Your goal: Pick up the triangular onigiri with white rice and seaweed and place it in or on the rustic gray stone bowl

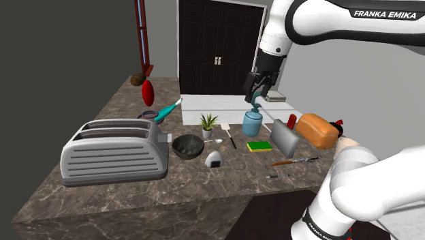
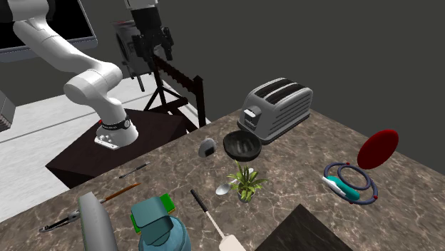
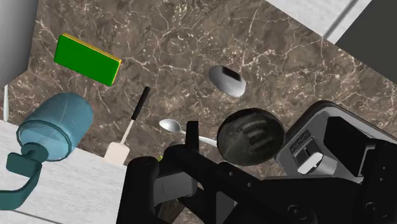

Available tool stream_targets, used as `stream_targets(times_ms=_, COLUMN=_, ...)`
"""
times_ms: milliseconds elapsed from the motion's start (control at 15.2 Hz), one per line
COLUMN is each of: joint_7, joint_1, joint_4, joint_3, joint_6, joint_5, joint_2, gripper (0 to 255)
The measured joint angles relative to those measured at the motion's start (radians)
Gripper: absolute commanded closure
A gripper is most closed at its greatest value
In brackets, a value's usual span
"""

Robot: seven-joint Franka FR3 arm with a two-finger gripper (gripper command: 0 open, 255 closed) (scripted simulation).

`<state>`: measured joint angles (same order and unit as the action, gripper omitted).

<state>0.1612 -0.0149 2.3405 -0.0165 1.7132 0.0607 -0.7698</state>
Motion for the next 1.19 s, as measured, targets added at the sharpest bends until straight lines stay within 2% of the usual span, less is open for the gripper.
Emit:
stream_targets(times_ms=198, joint_7=-0.061, joint_1=0.013, joint_4=0.032, joint_3=-0.036, joint_6=0.044, joint_5=0.002, joint_2=0.006, gripper=0)
stream_targets(times_ms=396, joint_7=-0.208, joint_1=0.043, joint_4=0.12, joint_3=-0.119, joint_6=0.147, joint_5=0.006, joint_2=0.009, gripper=0)
stream_targets(times_ms=594, joint_7=-0.367, joint_1=0.084, joint_4=0.163, joint_3=-0.208, joint_6=0.245, joint_5=0.002, joint_2=0.054, gripper=0)
stream_targets(times_ms=990, joint_7=-0.718, joint_1=0.194, joint_4=0.215, joint_3=-0.402, joint_6=0.436, joint_5=-0.045, joint_2=0.2, gripper=0)
stream_targets(times_ms=1188, joint_7=-0.921, joint_1=0.278, joint_4=0.212, joint_3=-0.512, joint_6=0.529, joint_5=-0.11, joint_2=0.317, gripper=0)
